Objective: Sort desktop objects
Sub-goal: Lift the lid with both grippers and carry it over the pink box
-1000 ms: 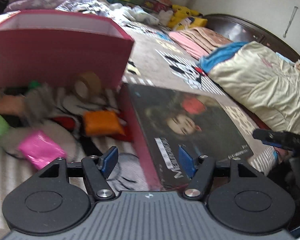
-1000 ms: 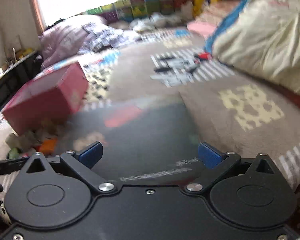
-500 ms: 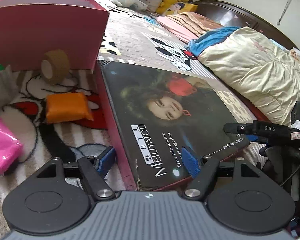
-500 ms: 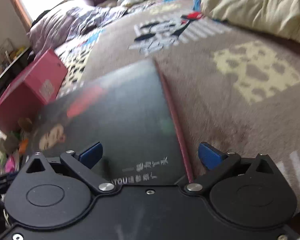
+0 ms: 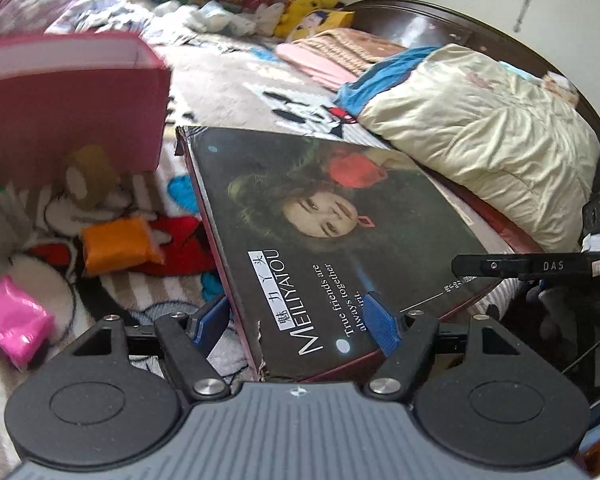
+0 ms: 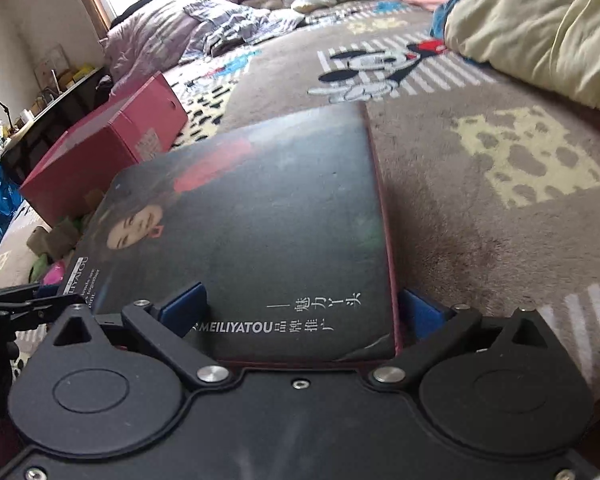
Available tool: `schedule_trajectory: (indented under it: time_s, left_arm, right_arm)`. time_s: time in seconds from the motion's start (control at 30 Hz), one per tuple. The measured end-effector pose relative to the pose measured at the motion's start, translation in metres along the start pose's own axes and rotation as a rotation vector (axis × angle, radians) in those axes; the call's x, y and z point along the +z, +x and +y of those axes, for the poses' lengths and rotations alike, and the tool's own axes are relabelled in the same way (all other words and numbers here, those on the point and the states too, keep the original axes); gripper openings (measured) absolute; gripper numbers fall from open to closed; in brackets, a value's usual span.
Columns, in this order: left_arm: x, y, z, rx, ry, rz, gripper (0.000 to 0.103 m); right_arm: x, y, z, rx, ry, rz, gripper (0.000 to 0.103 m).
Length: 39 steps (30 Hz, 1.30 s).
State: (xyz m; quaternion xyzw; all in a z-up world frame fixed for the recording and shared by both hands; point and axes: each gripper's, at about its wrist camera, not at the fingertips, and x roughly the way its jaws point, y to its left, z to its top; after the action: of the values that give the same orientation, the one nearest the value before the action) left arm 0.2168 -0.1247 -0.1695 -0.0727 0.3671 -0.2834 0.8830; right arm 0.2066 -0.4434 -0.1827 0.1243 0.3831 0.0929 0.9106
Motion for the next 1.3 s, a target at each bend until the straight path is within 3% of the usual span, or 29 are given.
schedule_trajectory:
  time_s: [0.27, 0.47, 1.3]
  left_arm:
    - [0.02, -0.038, -0.012, -0.006, 0.063, -0.067, 0.073]
    - [0.039, -0.068, 0.0, 0.035, 0.079, -0.111, 0.073]
    - [0.097, -0.129, 0.122, 0.242, 0.036, -0.158, 0.075]
  right_arm:
    - [0.002, -0.039, 0.018, 0.013, -0.005, -0.08, 0.103]
    - [0.022, -0.043, 0.044, 0.055, -0.036, -0.121, 0.103]
    - [0.097, 0.055, 0.175, 0.192, -0.164, -0.113, 0.103]
